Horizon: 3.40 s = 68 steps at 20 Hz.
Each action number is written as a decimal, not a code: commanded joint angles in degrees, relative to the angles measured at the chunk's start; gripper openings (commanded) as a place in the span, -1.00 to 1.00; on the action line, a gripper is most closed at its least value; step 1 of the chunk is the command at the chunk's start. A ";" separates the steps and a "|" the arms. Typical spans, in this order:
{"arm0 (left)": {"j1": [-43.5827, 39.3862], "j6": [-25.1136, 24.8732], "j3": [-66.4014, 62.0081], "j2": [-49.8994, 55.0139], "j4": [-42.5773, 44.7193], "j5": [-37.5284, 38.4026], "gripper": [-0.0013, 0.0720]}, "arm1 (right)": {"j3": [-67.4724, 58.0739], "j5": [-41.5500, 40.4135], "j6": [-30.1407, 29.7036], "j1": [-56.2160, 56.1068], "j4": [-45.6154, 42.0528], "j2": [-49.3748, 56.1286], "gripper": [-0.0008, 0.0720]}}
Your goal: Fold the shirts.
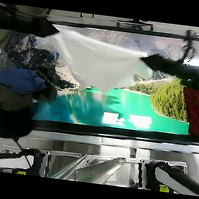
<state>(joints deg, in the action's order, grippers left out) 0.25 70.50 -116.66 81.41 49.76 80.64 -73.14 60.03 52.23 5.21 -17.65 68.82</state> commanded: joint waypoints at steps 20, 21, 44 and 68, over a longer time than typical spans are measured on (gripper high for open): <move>4.81 -11.10 37.62 3.15 -1.27 -12.74 -0.91 | -14.27 2.29 0.48 -2.71 -8.15 27.10 -0.18; 6.64 -11.06 37.00 6.62 -1.29 -12.72 -0.88 | -14.27 2.34 0.44 -2.93 -6.08 30.25 -0.16; 3.89 -9.60 53.22 12.04 -1.79 -27.21 -0.08 | 29.86 3.93 -0.63 -8.31 3.13 17.35 0.44; 5.73 -10.91 40.57 11.87 -2.25 -20.09 -0.91 | 22.73 -27.04 -0.35 -28.09 11.69 24.26 -0.92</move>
<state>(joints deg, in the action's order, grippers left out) 4.95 59.88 -75.79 93.43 48.18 59.75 -49.76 30.33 51.81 -23.92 -5.04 93.32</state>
